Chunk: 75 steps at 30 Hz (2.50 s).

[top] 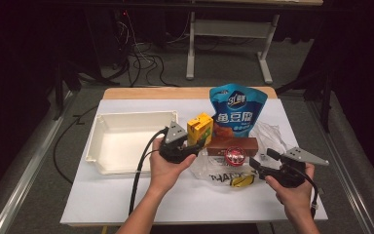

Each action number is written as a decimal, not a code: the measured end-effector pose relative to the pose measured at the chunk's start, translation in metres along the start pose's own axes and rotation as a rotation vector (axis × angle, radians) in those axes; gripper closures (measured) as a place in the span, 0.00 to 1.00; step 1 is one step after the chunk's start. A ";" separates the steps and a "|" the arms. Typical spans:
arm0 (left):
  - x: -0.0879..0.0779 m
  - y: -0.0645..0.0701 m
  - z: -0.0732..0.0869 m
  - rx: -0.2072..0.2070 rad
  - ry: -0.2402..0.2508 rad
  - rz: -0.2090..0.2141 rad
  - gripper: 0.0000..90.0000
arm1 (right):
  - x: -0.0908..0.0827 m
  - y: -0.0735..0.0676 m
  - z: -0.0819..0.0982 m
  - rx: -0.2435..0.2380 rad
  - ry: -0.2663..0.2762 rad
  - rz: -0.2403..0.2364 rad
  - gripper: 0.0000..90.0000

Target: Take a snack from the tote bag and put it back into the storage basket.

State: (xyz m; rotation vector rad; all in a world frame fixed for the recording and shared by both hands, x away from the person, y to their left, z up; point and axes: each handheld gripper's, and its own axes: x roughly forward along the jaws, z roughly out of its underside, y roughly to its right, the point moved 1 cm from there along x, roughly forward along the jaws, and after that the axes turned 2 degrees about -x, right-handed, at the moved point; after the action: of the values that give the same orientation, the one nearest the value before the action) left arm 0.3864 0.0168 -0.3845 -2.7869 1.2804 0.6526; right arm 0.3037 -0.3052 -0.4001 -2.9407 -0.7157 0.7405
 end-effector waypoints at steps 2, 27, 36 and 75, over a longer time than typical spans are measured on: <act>-0.008 -0.010 0.001 -0.020 0.008 -0.012 0.56 | 0.002 -0.001 0.001 -0.005 -0.006 0.004 0.23; -0.028 -0.083 0.022 -0.105 0.023 -0.128 0.56 | 0.010 -0.001 0.009 -0.008 -0.040 0.020 0.26; -0.011 -0.101 0.034 -0.129 0.008 -0.157 0.56 | 0.013 0.000 0.011 -0.007 -0.055 0.022 0.26; 0.040 -0.126 0.060 -0.110 -0.200 -0.263 0.53 | 0.016 -0.001 0.017 -0.016 -0.071 0.046 0.30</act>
State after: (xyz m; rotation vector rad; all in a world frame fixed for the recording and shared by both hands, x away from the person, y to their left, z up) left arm 0.4789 0.0825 -0.4750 -2.8140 0.8489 0.9771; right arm 0.3084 -0.2989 -0.4217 -2.9685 -0.6634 0.8510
